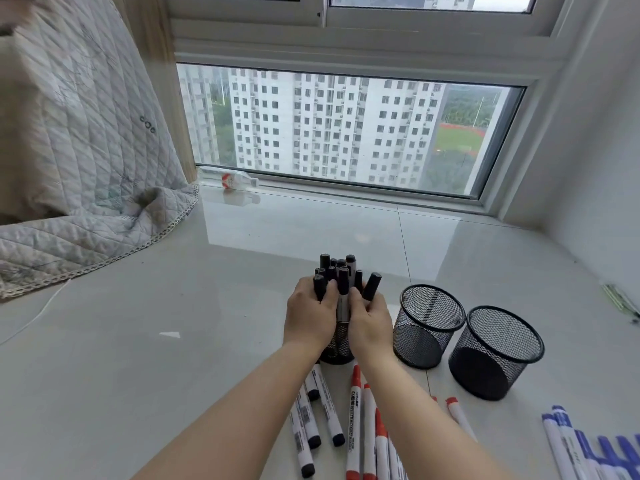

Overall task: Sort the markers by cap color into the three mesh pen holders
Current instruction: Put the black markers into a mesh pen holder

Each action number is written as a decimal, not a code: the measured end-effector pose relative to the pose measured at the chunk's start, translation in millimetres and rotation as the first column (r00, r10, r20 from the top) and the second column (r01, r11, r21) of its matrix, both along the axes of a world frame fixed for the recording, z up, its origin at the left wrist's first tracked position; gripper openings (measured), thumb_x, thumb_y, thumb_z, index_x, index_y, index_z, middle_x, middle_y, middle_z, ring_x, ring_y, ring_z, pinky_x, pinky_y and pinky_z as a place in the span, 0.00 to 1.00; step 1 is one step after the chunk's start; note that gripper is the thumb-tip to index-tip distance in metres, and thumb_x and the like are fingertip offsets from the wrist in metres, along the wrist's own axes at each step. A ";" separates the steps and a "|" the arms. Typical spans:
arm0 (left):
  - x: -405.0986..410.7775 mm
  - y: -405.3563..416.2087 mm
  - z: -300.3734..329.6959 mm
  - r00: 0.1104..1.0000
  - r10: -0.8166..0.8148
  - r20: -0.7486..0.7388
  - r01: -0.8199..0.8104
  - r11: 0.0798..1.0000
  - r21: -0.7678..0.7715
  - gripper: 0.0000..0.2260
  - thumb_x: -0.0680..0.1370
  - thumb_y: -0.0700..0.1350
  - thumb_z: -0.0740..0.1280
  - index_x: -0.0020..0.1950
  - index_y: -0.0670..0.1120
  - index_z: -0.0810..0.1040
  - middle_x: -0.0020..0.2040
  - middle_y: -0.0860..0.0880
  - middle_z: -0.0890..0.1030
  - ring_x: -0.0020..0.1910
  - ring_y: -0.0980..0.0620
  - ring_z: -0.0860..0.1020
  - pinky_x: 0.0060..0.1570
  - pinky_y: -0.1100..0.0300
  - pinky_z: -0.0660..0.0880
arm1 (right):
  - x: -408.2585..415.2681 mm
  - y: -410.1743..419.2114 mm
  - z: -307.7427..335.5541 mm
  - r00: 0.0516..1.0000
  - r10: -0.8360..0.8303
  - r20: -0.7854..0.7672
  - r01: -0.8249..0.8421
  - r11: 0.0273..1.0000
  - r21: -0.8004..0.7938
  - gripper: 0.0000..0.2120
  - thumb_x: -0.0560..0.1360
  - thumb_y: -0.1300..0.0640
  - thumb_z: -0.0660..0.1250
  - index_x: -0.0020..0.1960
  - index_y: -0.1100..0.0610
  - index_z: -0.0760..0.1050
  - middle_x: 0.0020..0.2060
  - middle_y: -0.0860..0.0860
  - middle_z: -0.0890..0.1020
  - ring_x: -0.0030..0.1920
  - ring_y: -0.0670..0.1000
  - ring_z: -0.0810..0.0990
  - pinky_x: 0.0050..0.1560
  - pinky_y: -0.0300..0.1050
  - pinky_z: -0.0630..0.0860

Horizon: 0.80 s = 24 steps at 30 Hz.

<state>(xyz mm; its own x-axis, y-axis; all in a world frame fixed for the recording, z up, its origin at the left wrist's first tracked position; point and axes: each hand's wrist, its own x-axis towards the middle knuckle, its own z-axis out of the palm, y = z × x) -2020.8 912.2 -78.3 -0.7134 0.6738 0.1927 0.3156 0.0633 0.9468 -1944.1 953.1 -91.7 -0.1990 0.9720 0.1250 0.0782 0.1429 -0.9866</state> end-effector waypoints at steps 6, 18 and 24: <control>0.4 -3.8 1.5 0.998 -0.046 0.050 0.048 0.998 -0.038 0.05 0.77 0.50 0.63 0.43 0.51 0.73 0.48 0.48 0.78 0.45 0.52 0.75 0.40 0.64 0.68 | 9.0 1.3 5.0 0.984 0.106 0.143 -0.098 0.993 -0.059 0.03 0.78 0.52 0.59 0.50 0.46 0.70 0.44 0.48 0.80 0.49 0.52 0.79 0.52 0.49 0.73; -13.6 -75.0 -27.1 0.993 0.113 -0.011 -0.113 0.961 -0.253 0.12 0.75 0.49 0.65 0.56 0.48 0.71 0.55 0.49 0.74 0.54 0.52 0.74 0.49 0.65 0.71 | 43.5 -46.2 14.6 0.960 -0.131 0.248 0.017 0.909 0.416 0.03 0.76 0.57 0.62 0.49 0.54 0.72 0.42 0.50 0.76 0.45 0.51 0.74 0.44 0.41 0.67; 8.4 -94.4 -48.9 0.944 -0.043 -0.326 -0.172 0.780 -0.602 0.30 0.71 0.62 0.64 0.68 0.50 0.64 0.65 0.48 0.66 0.66 0.47 0.63 0.63 0.55 0.63 | 39.0 -63.8 -11.4 0.541 -0.038 0.840 -0.362 0.891 0.273 0.13 0.76 0.51 0.58 0.57 0.54 0.74 0.51 0.52 0.80 0.55 0.53 0.70 0.51 0.45 0.67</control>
<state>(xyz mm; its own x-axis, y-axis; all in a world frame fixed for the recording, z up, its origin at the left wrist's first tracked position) -2012.4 817.9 -127.1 -0.7359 0.6763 -0.0325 0.5521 0.6271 0.5496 -1905.1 889.3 -103.1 -0.5541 0.8176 0.1567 0.7399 0.5699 -0.3574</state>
